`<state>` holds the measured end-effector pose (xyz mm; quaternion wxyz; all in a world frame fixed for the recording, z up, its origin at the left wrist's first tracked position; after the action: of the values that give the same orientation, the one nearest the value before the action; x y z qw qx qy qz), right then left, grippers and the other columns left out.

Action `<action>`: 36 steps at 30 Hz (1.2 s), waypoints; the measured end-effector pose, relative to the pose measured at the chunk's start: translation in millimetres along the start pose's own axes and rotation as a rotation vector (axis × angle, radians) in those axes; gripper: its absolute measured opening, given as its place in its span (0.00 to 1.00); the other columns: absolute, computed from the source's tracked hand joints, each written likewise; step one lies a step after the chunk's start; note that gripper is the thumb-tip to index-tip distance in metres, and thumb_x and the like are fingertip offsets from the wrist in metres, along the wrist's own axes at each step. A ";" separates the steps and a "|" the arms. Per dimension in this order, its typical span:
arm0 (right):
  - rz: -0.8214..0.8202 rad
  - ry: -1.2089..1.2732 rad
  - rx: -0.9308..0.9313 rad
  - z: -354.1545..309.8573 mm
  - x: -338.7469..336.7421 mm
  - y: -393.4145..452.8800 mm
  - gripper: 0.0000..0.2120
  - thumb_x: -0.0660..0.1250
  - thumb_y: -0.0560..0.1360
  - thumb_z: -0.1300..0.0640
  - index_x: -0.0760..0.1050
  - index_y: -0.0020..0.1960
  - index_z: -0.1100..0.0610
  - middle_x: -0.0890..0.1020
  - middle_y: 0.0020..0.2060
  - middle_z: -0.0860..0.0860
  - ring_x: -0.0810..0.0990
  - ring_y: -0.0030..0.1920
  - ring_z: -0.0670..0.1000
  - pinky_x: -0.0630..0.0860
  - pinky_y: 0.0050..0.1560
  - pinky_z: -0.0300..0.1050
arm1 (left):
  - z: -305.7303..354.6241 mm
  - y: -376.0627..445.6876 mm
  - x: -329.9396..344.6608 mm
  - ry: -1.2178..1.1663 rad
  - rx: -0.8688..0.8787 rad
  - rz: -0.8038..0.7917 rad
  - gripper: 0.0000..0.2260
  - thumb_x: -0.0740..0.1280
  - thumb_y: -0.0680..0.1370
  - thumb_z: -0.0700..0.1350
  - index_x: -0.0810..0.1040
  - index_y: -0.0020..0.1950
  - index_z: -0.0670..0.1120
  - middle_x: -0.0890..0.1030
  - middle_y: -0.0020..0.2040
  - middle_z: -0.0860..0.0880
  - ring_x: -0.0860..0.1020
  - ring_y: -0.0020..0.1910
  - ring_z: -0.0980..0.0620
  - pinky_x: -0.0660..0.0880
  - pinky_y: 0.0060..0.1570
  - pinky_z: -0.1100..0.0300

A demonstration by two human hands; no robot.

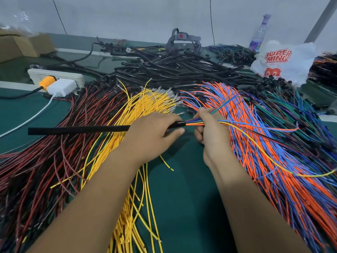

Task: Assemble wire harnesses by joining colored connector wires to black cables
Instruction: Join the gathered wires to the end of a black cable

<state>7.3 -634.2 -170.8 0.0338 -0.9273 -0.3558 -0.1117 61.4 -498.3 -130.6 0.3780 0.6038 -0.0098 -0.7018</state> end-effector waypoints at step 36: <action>0.117 0.001 -0.248 -30.1 -10.8 -12.1 0.16 0.59 0.82 0.52 0.68 0.37 0.57 0.69 0.19 0.44 0.66 0.19 0.42 0.64 0.19 0.33 | -24.4 -3.9 2.0 -0.054 -0.110 -0.094 0.07 0.58 0.79 0.59 0.73 0.47 0.59 0.75 0.33 0.56 0.72 0.34 0.61 0.61 0.29 0.59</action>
<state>-14.1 -636.5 -144.2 -0.0743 -0.9435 -0.2845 -0.1529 80.4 -485.8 -140.7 0.3767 0.5630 0.0471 -0.7341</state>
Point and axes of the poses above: each hand's wrist, its own y-axis towards the middle knuckle, its own x-axis out of the palm, z = x × y, the point moved 9 cm from there along y, towards the middle knuckle
